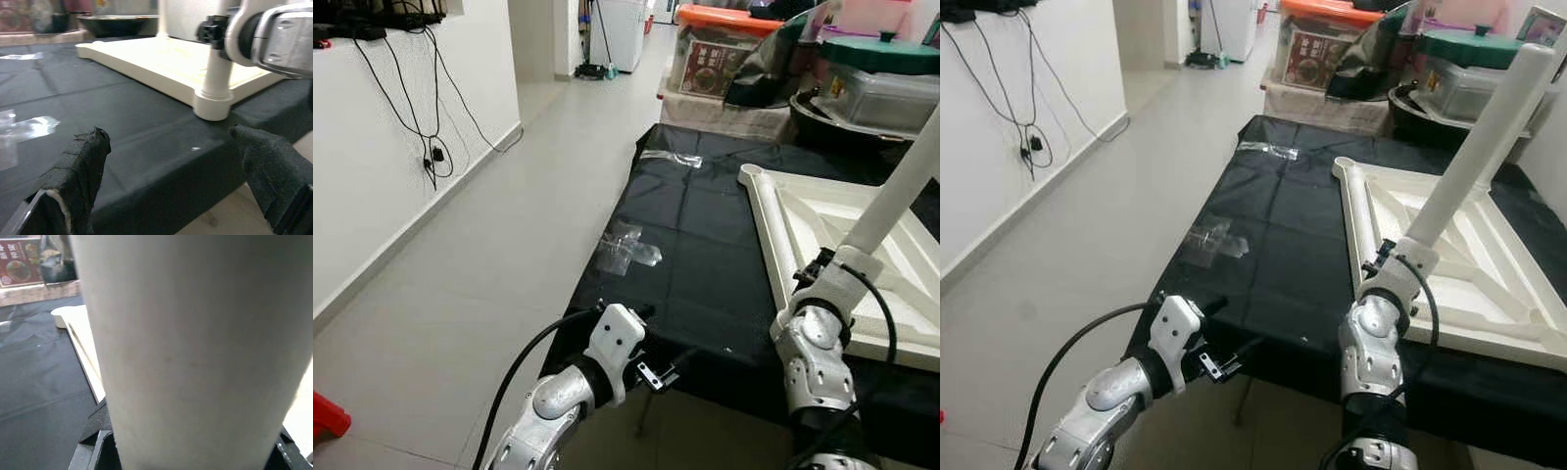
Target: Building children table
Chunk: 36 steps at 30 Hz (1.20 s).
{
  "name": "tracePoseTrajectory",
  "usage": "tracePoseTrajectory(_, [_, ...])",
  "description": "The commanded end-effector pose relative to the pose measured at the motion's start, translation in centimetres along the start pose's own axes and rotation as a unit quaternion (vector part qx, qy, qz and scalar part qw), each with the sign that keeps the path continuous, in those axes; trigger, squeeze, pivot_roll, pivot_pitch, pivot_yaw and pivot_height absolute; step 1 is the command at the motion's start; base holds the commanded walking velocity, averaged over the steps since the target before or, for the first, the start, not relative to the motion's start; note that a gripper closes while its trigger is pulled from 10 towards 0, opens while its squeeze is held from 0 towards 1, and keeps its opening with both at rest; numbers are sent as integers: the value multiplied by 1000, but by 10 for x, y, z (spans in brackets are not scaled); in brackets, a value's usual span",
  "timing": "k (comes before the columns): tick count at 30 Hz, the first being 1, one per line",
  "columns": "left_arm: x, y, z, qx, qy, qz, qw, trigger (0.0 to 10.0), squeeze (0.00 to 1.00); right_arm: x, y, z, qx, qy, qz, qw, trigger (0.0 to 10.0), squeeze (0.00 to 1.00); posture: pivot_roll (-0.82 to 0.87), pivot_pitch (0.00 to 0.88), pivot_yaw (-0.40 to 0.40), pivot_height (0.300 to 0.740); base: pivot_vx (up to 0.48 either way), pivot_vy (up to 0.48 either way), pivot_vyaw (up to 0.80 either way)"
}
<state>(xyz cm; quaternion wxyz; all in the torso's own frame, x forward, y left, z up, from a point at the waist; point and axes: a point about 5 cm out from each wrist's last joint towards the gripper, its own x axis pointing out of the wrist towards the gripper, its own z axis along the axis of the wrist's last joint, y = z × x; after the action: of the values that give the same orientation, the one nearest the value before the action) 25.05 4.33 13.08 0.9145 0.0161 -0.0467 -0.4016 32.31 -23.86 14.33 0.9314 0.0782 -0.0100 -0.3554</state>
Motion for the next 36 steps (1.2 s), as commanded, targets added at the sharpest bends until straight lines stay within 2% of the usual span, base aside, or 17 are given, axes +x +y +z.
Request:
tracePoseTrajectory(1, [1,-1,-3,-2,7,0,1000,10000,0,-5,11,-11,19,32,21,999,10000,0,149,0,-111,740,0,0,0])
tracePoseTrajectory(2, [1,-1,-3,-2,7,0,1000,10000,0,-5,11,-11,19,32,21,999,10000,0,149,0,-111,740,0,0,0])
tracePoseTrajectory(3, [1,-1,-3,-2,7,0,1000,10000,0,-7,19,-8,28,21,59,998,10000,1000,148,0,-113,740,0,0,0])
tracePoseTrajectory(5, [1,-1,-3,-2,7,0,1000,10000,0,-8,28,-2,21,-10,110,994,10000,1000,148,0,-113,740,0,0,0])
tracePoseTrajectory(6, [1,-1,-3,-1,7,-1,1000,10000,0,-6,27,0,20,-15,123,992,10000,565,148,0,-113,740,0,0,0])
tracePoseTrajectory(8, [1,-1,-3,-1,7,-1,1000,10000,0,-4,26,1,20,-17,125,992,10000,565,148,0,-113,740,0,0,0])
tracePoseTrajectory(9, [1,-1,-3,-1,7,0,1000,10000,0,-2,26,4,31,-23,148,988,10000,0,148,0,-113,740,0,0,0])
tracePoseTrajectory(12, [1,-1,-3,-1,6,0,1000,10000,0,0,29,9,46,-29,218,975,10000,0,149,0,-113,740,0,0,0])
tracePoseTrajectory(14, [1,-1,-3,-1,6,0,1000,10000,0,-5,35,15,53,-3,397,916,10000,0,149,0,-113,740,0,0,0])
tracePoseTrajectory(16, [1,-1,-3,-1,6,0,1000,10000,0,-5,35,15,53,-3,397,916,10000,0,149,0,-113,740,0,0,0])
tracePoseTrajectory(19, [1,-1,-3,-1,6,0,1000,10000,0,-21,35,14,40,26,528,848,10000,0,154,0,-118,740,0,0,0])
tracePoseTrajectory(21, [1,-1,-3,-1,6,0,1000,10000,0,-21,35,14,40,26,528,848,10000,0,154,0,-118,740,0,0,0])
tracePoseTrajectory(22, [1,-1,-3,-1,6,0,1000,10000,0,-29,34,15,35,33,572,819,10000,0,154,0,-118,740,0,0,0])
tracePoseTrajectory(23, [0,-1,-3,-1,6,0,1000,10000,0,-42,35,14,24,45,633,772,10000,0,156,0,-120,740,0,0,0])
tracePoseTrajectory(25, [0,-1,-3,-1,6,0,1000,10000,0,-42,35,14,24,45,633,772,10000,0,156,0,-120,740,0,0,0])
tracePoseTrajectory(28, [0,-2,-4,0,7,-1,1000,10000,0,-67,42,8,6,74,726,683,10000,0,158,0,-121,740,0,0,0])
tracePoseTrajectory(36, [1,-2,-4,1,8,-1,1000,10000,0,-84,55,1,17,94,773,628,10000,0,164,0,-124,740,0,0,0])
